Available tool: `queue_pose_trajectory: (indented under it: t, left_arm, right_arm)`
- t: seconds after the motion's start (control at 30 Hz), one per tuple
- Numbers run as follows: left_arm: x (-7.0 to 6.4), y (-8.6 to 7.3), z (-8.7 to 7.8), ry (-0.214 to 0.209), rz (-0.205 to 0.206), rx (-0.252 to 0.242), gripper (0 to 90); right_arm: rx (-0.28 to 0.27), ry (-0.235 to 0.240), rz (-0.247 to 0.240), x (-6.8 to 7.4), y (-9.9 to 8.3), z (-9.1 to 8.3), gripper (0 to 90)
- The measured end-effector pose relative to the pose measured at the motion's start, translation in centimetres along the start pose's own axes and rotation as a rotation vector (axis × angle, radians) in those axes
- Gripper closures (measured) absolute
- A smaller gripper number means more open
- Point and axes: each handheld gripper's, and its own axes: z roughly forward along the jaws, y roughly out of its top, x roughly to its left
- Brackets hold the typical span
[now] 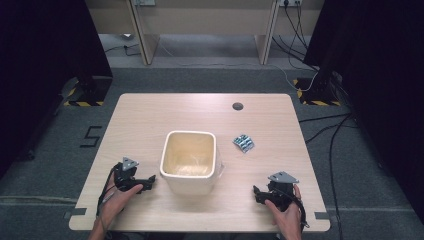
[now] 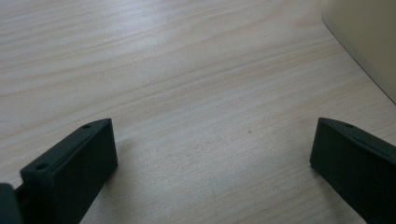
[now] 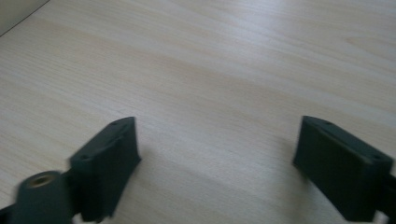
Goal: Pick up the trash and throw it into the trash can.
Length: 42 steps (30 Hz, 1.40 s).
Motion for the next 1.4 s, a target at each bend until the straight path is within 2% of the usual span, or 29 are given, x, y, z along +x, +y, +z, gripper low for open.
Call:
queue_pose_trajectory:
  t: [0.07,0.2,0.4,0.53,0.73,0.97,1.27,1.33,1.4]
  left_arm:
    - [0.0,0.0,0.0,-0.001,0.0,0.002,0.0]
    - [0.0,0.0,0.0,0.0,0.0,0.001,0.0]
    - [0.0,0.0,0.0,0.001,0.0,0.0,0.0]
    - [0.0,0.0,0.0,0.0,0.0,0.0,0.0]
    - [0.0,0.0,0.0,0.0,0.0,0.0,0.0]
    - [0.0,0.0,0.0,0.0,0.0,0.0,0.0]
    - [0.0,0.0,0.0,0.0,0.0,0.0,0.0]
    - [0.0,0.0,0.0,0.0,0.0,0.0,0.0]
    - [0.0,0.0,0.0,0.0,0.0,0.0,0.0]
  right_arm:
    - [-0.014,0.005,0.005,-0.1,0.1,-0.3,15.3]
    - [-0.044,-0.021,-0.041,0.1,0.9,-1.1,15.4]
    - [-0.095,-0.018,-0.066,0.3,2.3,-1.8,15.4]
    - [-0.116,-0.027,-0.063,0.3,3.1,-2.1,15.5]
    - [-0.137,-0.024,-0.085,0.8,4.7,-2.3,15.6]
    - [-0.133,-0.027,-0.106,1.1,6.9,-1.6,16.3]
    - [-0.131,-0.023,-0.123,1.2,9.3,0.2,16.9]
    - [-0.129,-0.009,-0.135,1.1,9.8,0.7,17.4]
    - [-0.136,0.016,-0.117,1.1,10.1,1.3,18.5]
